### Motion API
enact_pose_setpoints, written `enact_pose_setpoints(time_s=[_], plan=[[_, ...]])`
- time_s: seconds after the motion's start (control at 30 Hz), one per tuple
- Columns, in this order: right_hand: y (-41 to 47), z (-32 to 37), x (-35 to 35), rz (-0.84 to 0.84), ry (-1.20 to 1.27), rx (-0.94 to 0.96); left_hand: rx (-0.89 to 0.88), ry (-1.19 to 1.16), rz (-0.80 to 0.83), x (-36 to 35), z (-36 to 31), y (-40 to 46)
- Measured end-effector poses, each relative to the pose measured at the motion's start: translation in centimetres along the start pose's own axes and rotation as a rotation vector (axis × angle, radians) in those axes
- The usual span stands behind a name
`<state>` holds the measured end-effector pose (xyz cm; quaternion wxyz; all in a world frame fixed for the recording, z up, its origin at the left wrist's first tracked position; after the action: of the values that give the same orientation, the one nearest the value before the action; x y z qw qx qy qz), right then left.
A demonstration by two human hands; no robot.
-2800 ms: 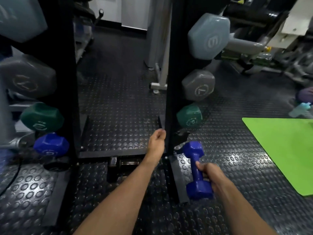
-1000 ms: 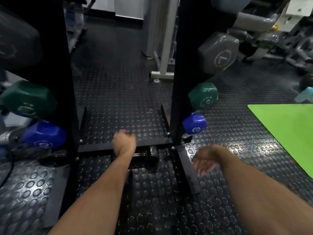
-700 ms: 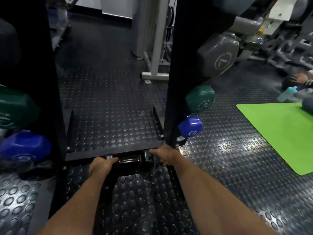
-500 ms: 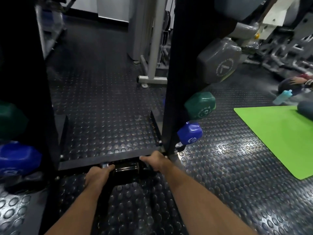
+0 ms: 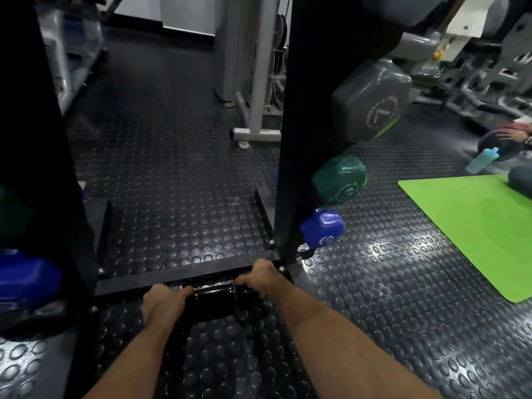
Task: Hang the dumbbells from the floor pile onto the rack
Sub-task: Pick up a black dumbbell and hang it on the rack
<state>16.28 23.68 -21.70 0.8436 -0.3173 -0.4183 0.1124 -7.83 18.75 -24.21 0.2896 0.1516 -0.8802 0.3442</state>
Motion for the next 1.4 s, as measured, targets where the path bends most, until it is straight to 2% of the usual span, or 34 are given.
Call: enact_pose_setpoints(time_s=[0.2,0.3,0.43,0.53,0.6,0.73,0.83,0.9,1.0,1.07,1.27,1.4], plan=[[-0.4,-1.0,2.0,-0.022,-0.078,0.009,-0.005,-0.054,-0.014,-0.6,-0.3,-1.9],[-0.7,-2.2,4.3,-0.01,0.09,-0.018,-0.034,-0.098,-0.037,-1.1,-1.7,-3.3],[-3.1,-5.1,7.1,0.133,0.458,-0.044,-0.059,-0.137,-0.023,-2.2,-3.9,-5.4],[-5.1,-8.4,9.5,0.301,0.511,-0.063,-0.119,-0.145,0.008,-3.4,-5.4,-7.1],[-6.3,-11.0,10.8,0.341,0.544,-0.087,-0.144,-0.153,0.028,-4.4,-6.1,-8.9],[-9.0,-15.6,13.2,0.187,0.66,-0.139,-0.135,-0.244,0.125,-6.6,-7.5,-12.4],[-10.2,-18.5,13.7,0.065,1.059,-0.166,0.009,-0.387,0.222,-9.4,-7.9,-14.6],[-10.0,-18.6,13.7,-0.044,1.331,-0.113,0.055,-0.498,0.303,-13.5,-7.6,-14.3],[-9.5,-17.4,16.1,-0.317,1.519,0.022,0.145,-0.634,0.454,-15.1,-9.7,-18.0],[-9.2,-16.5,18.2,-0.389,1.485,0.075,0.193,-0.718,0.436,-15.0,-11.1,-19.8],[-4.8,-13.6,21.8,-0.31,1.306,0.147,0.351,-0.89,0.485,-18.1,-13.1,-19.2],[-0.9,-10.7,21.7,-0.271,1.212,0.112,0.46,-1.024,0.465,-20.2,-13.5,-17.4]])
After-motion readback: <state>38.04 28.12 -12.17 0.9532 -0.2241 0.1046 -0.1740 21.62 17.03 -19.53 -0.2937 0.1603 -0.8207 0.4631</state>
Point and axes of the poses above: each hand's wrist, its own y-axis towards the middle knuckle, its own x-axis out of the back of the hand, z = x × y, the point moved 5 cm from there along y, towards the middle knuckle
